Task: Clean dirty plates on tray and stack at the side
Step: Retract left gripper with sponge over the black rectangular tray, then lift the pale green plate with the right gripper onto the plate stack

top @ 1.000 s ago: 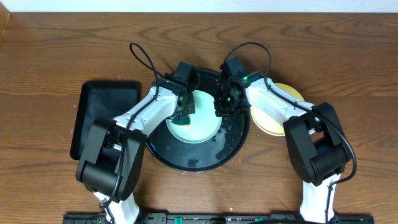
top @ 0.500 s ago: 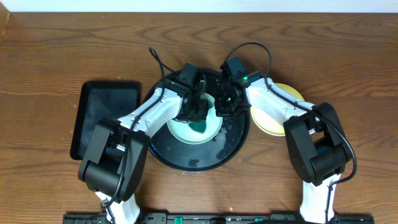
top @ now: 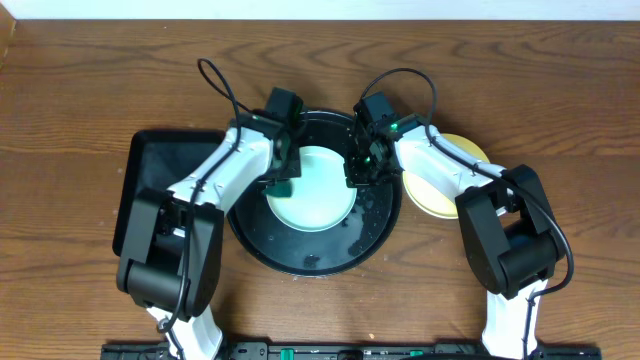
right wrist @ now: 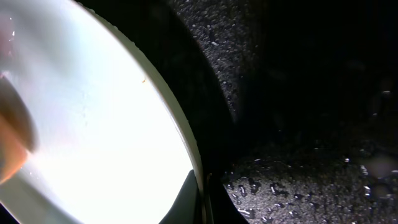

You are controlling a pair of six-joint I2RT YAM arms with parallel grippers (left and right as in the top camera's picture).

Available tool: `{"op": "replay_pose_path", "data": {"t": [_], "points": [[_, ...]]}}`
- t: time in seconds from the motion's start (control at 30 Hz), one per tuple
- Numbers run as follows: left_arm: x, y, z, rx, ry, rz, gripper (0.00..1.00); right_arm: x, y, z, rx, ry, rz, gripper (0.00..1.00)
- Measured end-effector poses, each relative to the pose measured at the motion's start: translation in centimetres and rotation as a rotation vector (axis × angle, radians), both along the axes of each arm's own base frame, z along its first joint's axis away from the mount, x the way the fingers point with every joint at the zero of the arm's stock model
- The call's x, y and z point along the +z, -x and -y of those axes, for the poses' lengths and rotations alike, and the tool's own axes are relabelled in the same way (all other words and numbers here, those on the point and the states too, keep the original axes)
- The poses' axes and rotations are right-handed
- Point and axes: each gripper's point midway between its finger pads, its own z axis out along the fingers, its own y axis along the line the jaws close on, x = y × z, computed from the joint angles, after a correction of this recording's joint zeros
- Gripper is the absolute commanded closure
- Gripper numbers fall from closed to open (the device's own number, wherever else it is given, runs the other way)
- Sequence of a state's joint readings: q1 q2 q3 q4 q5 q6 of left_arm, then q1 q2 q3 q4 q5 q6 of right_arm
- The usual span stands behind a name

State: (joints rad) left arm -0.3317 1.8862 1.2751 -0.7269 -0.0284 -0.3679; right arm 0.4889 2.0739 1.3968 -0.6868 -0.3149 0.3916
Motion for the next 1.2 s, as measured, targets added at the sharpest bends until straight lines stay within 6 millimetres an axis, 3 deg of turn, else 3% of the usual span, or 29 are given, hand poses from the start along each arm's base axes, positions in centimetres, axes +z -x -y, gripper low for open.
{"op": "replay_pose_path", "data": {"t": [0.17, 0.27, 0.43, 0.6, 0.8, 1.07, 1.2], "points": [[1.7, 1.8, -2.2, 0.0, -0.034, -0.092, 0.93, 0.0, 0.0, 0.0, 0.0, 0.002, 0.0, 0.99], [3.4, 2.1, -2.6, -0.009, -0.016, -0.09, 0.93, 0.0, 0.0, 0.0, 0.0, 0.003, 0.0, 0.99], [8.8, 1.0, -3.5, 0.012, 0.042, 0.052, 0.92, 0.0, 0.0, 0.0, 0.0, 0.003, 0.0, 0.99], [12.4, 0.7, -7.9, 0.135, 0.061, 0.153, 0.93, 0.0, 0.0, 0.0, 0.007, 0.001, 0.002, 0.99], [12.3, 0.9, -12.1, 0.254, 0.05, 0.14, 0.93, 0.8, 0.0, 0.2, 0.025, 0.007, 0.023, 0.99], [12.3, 1.1, -14.6, 0.319, 0.043, 0.143, 0.93, 6.9, -1.0, 2.4, 0.019, 0.084, 0.196, 0.99], [12.3, 1.1, -15.0, 0.331, 0.042, 0.142, 0.92, 8.7, -1.2, 3.9, 0.004, 0.15, 0.259, 0.99]]}}
